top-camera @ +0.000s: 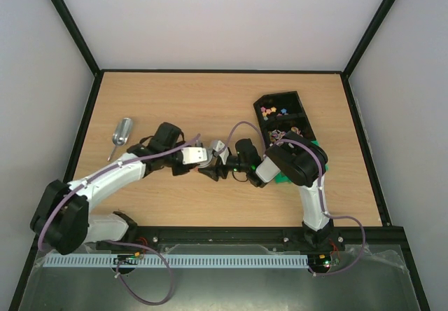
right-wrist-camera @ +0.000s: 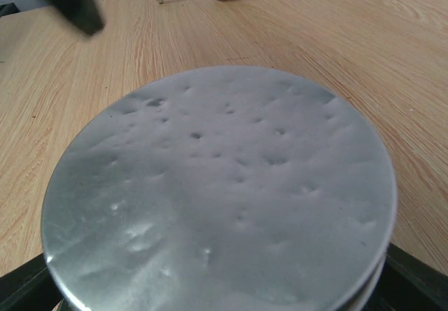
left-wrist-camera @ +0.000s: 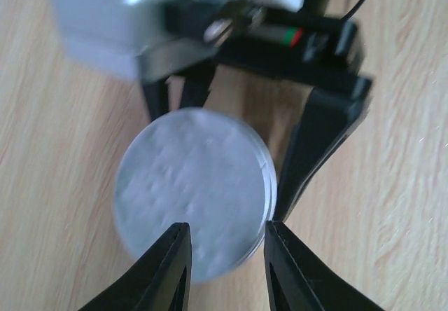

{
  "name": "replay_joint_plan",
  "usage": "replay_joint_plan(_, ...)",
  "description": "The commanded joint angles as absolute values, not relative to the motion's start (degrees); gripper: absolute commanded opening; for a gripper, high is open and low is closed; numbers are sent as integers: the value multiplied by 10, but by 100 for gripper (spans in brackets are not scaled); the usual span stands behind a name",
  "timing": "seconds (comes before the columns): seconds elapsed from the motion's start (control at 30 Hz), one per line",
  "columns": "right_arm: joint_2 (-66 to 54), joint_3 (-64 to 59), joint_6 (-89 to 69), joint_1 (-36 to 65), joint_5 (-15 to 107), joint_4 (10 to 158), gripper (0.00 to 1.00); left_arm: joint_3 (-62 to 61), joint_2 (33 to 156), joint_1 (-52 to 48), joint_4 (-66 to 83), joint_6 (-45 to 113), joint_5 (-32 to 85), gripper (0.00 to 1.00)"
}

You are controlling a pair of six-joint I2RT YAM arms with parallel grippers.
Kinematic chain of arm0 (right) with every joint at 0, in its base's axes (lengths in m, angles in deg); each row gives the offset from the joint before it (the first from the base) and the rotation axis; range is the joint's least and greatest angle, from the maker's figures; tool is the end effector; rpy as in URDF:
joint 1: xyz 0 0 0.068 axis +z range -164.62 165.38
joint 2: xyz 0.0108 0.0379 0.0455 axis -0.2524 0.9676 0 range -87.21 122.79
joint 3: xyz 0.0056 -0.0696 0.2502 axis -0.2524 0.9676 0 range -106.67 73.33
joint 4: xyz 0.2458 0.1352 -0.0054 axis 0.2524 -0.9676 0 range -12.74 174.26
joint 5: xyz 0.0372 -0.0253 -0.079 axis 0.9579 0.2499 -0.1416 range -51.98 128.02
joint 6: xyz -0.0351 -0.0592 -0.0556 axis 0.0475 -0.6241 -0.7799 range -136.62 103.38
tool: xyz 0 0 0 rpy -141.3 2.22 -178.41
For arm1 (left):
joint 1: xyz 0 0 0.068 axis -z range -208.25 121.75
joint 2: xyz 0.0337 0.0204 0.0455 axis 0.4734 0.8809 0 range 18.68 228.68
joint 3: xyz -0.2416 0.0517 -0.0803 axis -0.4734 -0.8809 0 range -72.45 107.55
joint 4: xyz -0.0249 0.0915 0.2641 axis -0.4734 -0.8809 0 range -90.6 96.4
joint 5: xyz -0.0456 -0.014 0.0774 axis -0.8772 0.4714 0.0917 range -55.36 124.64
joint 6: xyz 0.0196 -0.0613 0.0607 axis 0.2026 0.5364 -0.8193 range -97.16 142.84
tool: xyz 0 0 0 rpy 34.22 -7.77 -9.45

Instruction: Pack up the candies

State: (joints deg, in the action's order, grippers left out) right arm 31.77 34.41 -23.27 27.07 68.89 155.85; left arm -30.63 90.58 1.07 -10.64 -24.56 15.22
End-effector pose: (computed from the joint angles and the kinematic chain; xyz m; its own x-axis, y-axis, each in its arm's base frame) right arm 0.2615 0.2871 0.0607 0.0008 -0.1324 -0.9912 -0.9562 0.2901 -0.0395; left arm 0.2510 -0.1710 0.1620 0.0528 0.7666 -0.6400 0.9164 0.2174 0.3361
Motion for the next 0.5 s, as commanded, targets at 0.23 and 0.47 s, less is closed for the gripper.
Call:
replay_joint_plan(0.23,319,354,-236,273,701,1527,34,-290,980,60,-49,-219,200,32)
replay_joint_plan(0.47,322,353,-238,273,704,1526,33,-334,972,44,-21,-259,248,26)
